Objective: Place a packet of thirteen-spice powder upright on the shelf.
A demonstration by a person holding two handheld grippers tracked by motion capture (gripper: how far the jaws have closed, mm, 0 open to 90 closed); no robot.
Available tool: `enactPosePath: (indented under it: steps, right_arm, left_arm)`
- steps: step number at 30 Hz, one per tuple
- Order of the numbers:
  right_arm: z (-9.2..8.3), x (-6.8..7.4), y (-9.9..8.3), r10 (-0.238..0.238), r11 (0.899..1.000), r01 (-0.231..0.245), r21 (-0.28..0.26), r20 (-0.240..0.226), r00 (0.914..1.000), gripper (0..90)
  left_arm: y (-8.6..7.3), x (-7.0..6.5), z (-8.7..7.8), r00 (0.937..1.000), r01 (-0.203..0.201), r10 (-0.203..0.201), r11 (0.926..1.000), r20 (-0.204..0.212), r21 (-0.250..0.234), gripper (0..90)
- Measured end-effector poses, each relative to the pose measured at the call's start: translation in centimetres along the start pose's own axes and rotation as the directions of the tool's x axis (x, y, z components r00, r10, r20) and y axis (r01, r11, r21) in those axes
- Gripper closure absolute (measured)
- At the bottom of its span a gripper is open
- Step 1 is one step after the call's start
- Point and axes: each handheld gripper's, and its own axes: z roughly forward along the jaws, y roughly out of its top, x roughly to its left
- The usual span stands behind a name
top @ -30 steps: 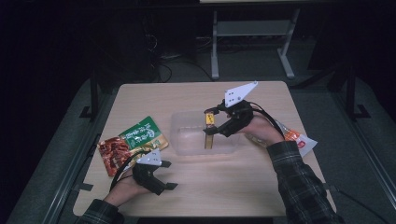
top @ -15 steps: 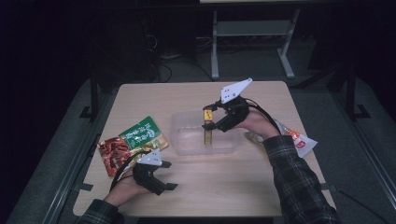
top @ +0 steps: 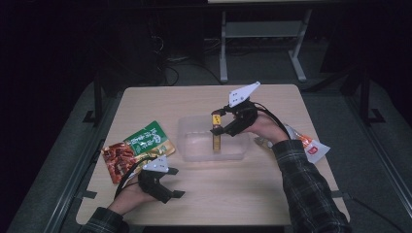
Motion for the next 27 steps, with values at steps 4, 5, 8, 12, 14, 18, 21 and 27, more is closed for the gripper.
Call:
enactPosePath:
  steps: [4, 5, 8, 12, 14, 18, 21, 27]
  right_arm:
    - [0.2, -0.1, -0.2, 0.008, 1.0, -0.008, 0.012, -0.002, 1.0, 30.4]
    - [0.3, -0.1, -0.2, 0.016, 1.0, -0.016, 0.011, -0.006, 0.9998, 30.5]
    - [0.6, -0.3, -0.4, 0.007, 1.0, -0.007, 0.015, -0.004, 1.0, 30.5]
    - [1.0, -0.6, -0.7, 0.002, 1.0, -0.003, 0.028, 0.007, 1.0, 30.3]
    - [1.3, -0.8, -0.9, 0.009, 0.999, -0.009, 0.032, 0.008, 0.9999, 30.3]
    - [1.7, -1.2, -1.3, 0.013, 0.999, -0.013, 0.041, 0.012, 0.9999, 30.1]
    - [2.2, -1.3, -1.6, 0.014, 0.998, -0.014, 0.057, 0.009, 0.9999, 30.0]
    - [2.9, -1.5, -2.1, 0.029, 0.996, -0.029, 0.088, -0.002, 0.9996, 29.9]
  left_arm:
    - [0.0, 0.0, 0.0, 1.0, -0.001, 0.001, 1.0, 0.0, -0.001, 13.2]
    - [0.0, 0.0, 0.0, 1.0, -0.001, 0.001, 1.0, 0.001, -0.001, 13.2]
    - [0.0, 0.0, 0.0, 1.0, 0.0, 0.0, 1.0, 0.001, -0.001, 13.2]
    - [0.0, 0.0, 0.1, 1.0, 0.001, -0.001, 1.0, 0.001, -0.001, 13.2]
    - [0.0, 0.0, 0.1, 1.0, -0.007, 0.007, 1.0, 0.0, -0.001, 13.2]
    - [0.0, 0.0, 0.1, 1.0, -0.002, 0.002, 1.0, 0.004, 0.0, 13.2]
    - [0.0, 0.0, 0.1, 1.0, -0.002, 0.002, 1.0, 0.004, -0.002, 13.2]
    - [0.0, 0.0, 0.1, 1.0, -0.006, 0.006, 1.0, 0.006, 0.002, 13.2]
